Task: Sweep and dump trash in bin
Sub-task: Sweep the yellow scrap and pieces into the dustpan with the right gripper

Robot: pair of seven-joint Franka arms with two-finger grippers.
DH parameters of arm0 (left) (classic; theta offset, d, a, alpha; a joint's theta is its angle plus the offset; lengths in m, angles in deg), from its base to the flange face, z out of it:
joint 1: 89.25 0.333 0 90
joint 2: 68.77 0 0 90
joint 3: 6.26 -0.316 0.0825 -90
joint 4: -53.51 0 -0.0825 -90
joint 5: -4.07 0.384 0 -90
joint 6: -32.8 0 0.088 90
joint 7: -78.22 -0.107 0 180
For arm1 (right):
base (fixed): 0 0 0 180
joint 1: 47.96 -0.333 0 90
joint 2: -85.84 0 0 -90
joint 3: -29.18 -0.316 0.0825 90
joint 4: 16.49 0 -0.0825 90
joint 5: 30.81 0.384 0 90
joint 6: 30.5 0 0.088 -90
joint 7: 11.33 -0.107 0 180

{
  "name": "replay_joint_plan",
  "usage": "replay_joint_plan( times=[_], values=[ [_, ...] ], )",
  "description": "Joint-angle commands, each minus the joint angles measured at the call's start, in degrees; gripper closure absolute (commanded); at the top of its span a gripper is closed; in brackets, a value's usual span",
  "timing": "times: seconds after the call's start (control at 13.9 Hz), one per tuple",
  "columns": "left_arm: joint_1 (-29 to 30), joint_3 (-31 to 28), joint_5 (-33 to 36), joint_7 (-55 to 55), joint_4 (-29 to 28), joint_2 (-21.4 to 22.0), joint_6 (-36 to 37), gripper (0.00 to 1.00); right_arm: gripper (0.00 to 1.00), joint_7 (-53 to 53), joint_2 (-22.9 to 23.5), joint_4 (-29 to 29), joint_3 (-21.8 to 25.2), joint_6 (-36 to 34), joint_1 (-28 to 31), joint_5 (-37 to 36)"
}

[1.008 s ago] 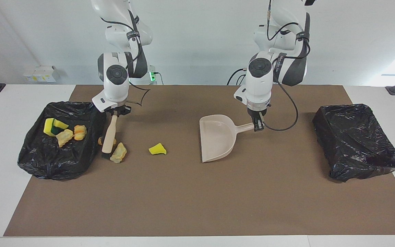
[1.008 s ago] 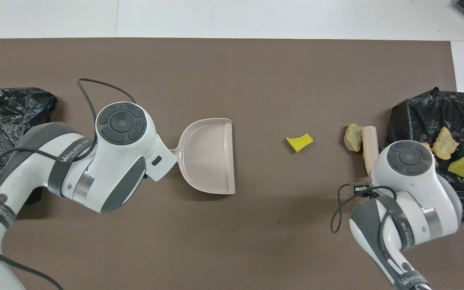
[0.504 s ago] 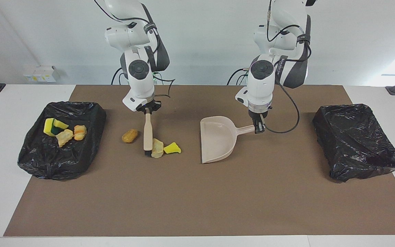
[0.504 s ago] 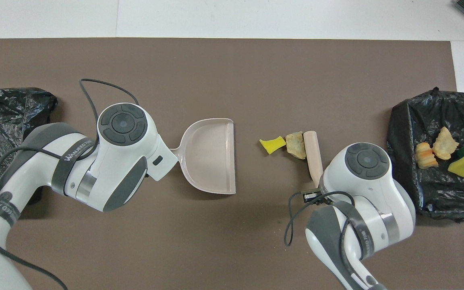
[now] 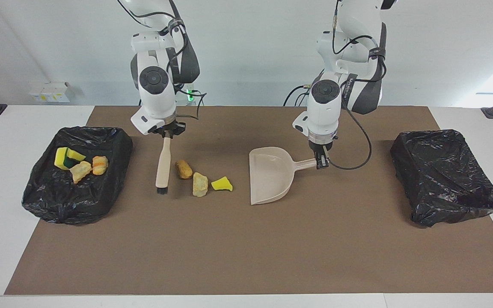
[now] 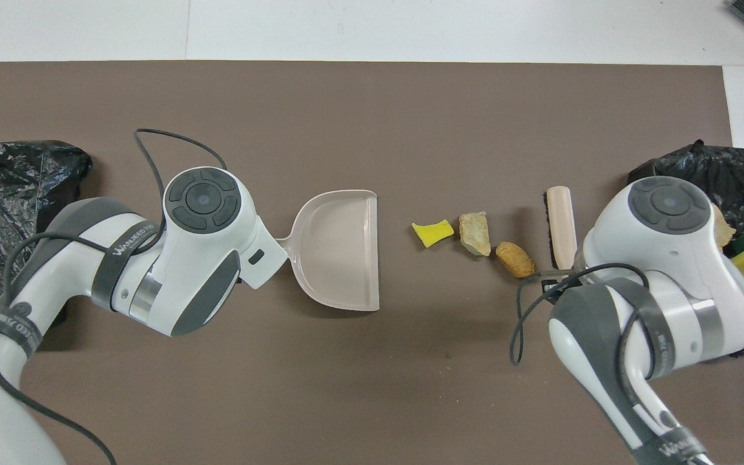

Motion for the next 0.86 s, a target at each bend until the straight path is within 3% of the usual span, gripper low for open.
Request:
replay_joint_plan(
  times=[0.0, 0.36, 0.79],
  values=[
    [-0.53, -0.19, 0.73, 0.38, -1.28, 0.06, -2.14, 1.00, 1.00, 6.08, -3.65, 6.99, -0.65, 6.42, 4.47, 0.43],
    [-0.44, -0.19, 0.73, 0.56, -2.25, 0.33, -2.32, 1.00, 1.00, 9.62, -3.67, 10.71, -0.74, 11.02, 3.26, 6.32],
    [-0.70, -0.19, 0.73, 3.72, -2.51, 0.42, -1.52, 1.00, 1.00, 3.14, 1.77, 8.79, -0.74, 16.90, -4.21, 10.81]
  ],
)
